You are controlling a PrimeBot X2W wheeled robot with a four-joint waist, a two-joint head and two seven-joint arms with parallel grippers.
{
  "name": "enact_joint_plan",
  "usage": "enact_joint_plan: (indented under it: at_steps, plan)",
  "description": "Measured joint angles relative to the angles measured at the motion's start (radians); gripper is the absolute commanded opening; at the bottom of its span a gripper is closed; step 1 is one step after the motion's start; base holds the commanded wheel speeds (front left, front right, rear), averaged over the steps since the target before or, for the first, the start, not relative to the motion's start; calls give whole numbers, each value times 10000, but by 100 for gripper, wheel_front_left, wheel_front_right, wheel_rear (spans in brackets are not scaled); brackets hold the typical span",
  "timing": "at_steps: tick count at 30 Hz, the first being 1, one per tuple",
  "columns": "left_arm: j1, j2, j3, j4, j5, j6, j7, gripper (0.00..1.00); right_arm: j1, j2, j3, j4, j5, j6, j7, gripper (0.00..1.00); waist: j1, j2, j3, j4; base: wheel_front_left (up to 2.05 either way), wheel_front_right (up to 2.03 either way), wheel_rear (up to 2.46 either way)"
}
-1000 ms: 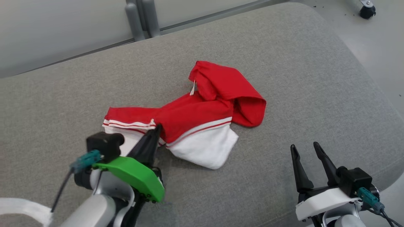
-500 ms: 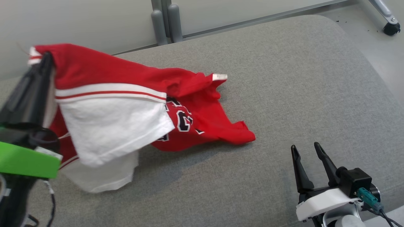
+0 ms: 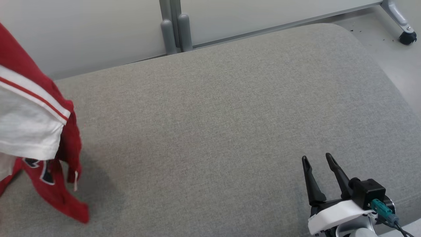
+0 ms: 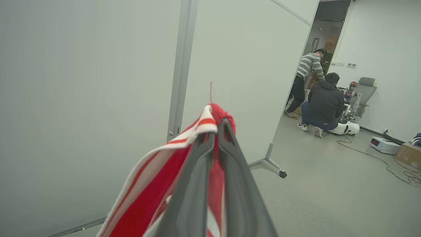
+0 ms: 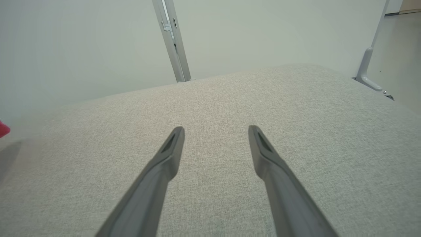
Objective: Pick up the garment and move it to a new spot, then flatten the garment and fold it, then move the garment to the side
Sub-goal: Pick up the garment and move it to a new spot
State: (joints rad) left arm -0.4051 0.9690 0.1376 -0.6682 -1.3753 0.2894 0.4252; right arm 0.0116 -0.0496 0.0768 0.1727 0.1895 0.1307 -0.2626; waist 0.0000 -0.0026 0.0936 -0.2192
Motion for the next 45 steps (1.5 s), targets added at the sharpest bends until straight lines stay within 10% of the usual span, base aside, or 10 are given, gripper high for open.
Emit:
enact_joint_plan:
  at_steps: [12, 27, 35, 45]
  plan:
    - [-40, 1490, 821, 660, -1756, -1137, 2203, 0, 217, -2, -165, 100, 13, 0, -2, 100, 0, 0, -213, 136, 0, 0, 0]
    - [-255, 1852, 69, 2537, -2433, -1768, 3120, 0, 132, -4, 73, 251, 113, 0, 0, 100, 0, 0, 127, -337, 0, 0, 0]
    - [-1973, 1638, -3012, 4769, 807, -2393, 2823, 0, -616, -2, 614, 238, 253, 0, 0, 100, 0, 0, 724, -677, 0, 0, 0]
    - [-5707, -1329, -6573, 7752, 5354, -4046, 1149, 0, -965, -10, 945, 274, 803, 0, 0, 100, 0, 0, 1613, -1576, 0, 0, 0]
